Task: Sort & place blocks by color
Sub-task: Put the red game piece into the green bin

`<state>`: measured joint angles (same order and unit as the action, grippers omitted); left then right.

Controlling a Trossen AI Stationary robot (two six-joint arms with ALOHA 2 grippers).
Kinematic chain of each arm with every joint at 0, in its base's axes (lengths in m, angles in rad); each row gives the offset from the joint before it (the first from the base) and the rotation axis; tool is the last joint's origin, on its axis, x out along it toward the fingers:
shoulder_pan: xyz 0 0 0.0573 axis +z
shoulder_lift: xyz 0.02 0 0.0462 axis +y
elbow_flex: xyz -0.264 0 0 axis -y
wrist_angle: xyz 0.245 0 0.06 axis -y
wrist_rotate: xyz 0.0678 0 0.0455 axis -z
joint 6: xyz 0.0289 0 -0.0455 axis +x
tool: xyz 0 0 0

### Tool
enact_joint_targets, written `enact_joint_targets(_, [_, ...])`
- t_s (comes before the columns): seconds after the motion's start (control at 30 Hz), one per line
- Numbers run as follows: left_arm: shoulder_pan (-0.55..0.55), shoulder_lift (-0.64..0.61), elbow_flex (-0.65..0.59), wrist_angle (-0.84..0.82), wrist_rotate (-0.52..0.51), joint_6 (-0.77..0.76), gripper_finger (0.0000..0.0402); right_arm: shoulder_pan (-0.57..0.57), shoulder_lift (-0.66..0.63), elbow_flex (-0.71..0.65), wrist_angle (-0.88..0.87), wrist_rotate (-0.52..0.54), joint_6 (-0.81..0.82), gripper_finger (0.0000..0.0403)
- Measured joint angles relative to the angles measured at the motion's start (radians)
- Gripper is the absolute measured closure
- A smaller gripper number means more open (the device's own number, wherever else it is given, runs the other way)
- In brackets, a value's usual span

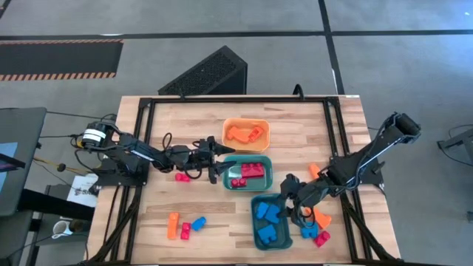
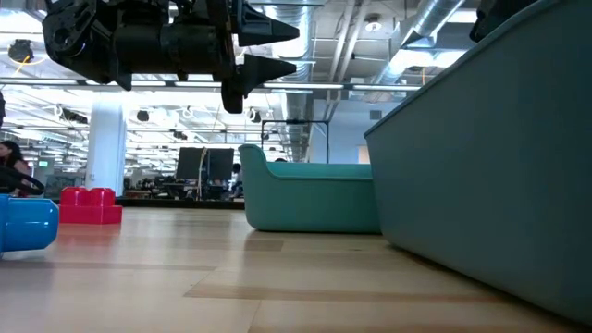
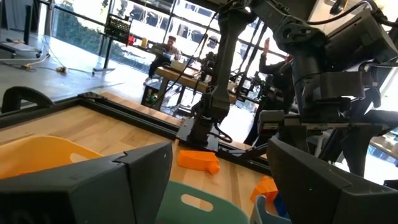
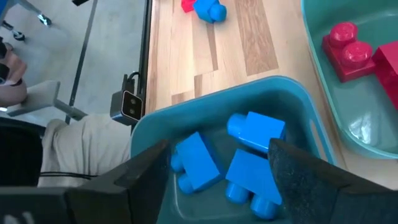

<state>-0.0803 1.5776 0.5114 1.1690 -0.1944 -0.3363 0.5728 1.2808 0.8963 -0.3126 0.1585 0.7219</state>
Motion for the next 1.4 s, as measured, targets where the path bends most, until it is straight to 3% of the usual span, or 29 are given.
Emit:
enact_joint_targets(1.17, [0.000, 0.000, 0.016, -0.011, 0.034, 0.007, 0.0152, -0.006, 0.000, 0.000, -0.027, 0.000, -0.027, 0.0113])
enact_joint_targets(1.4, [-0.024, 0.000, 0.016, -0.032, 0.033, -0.005, 0.0152, -0.014, 0.000, 0.000, -0.051, 0.111, 0.017, 0.0113])
